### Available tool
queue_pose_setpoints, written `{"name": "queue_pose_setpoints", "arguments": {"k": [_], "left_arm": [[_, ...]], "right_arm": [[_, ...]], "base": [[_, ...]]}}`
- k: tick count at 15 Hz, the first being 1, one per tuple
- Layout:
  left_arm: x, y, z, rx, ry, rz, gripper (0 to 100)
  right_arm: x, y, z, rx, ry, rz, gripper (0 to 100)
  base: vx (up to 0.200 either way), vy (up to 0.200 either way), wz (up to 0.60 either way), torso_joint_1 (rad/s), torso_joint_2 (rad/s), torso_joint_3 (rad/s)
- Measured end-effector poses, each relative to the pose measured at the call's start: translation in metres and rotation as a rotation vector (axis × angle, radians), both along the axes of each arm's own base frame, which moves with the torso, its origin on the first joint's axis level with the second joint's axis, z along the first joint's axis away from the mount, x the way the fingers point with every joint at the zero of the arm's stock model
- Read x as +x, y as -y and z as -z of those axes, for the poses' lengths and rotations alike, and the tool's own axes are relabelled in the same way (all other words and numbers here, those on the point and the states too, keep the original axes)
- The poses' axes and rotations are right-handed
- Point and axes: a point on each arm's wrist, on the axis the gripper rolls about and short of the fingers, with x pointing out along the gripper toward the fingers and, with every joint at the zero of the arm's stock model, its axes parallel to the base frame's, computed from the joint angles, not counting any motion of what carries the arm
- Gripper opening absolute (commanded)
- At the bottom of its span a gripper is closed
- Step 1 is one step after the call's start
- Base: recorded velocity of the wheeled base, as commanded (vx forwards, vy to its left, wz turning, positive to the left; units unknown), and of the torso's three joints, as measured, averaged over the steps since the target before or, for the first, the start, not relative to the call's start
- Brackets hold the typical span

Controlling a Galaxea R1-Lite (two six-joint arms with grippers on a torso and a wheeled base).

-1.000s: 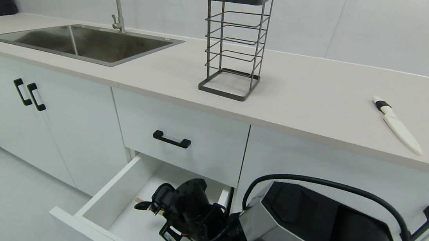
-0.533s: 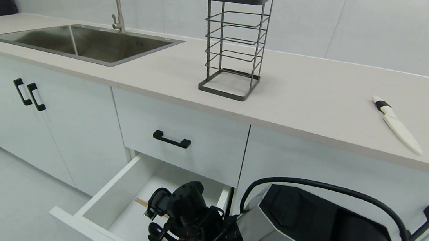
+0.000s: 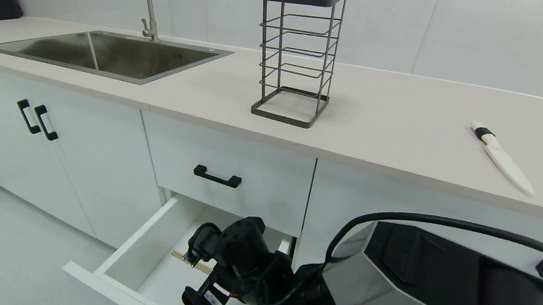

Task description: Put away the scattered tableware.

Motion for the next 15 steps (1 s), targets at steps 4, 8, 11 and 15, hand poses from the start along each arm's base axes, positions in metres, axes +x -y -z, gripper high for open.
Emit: {"name": "queue_pose_setpoints", "arguments": {"k": [4,8,11,15], "left_arm": [[0.0,0.0,0.0,0.0,0.0,0.0,100],[0.0,0.0,0.0,0.0,0.0,0.0,100],[0.0,0.0,0.0,0.0,0.0,0.0,100],[0.0,0.0,0.0,0.0,0.0,0.0,100]], "right_arm": [[-0.018,0.017,-0.04,0.043,0.021,0.012,100],[-0.046,0.051,-0.079,0.16,0.069,0.045,100],[-0.067,0.082,-0.109,0.221,0.089,0.09,100],[-0.099,0.139,-0.151,0.302,0.131,0.13,100]], "base": [[0.0,0.0,0.0,0.0,0.0,0.0],[0.0,0.0,0.0,0.0,0.0,0.0],[0.0,0.0,0.0,0.0,0.0,0.0],[0.0,0.0,0.0,0.0,0.0,0.0]]}}
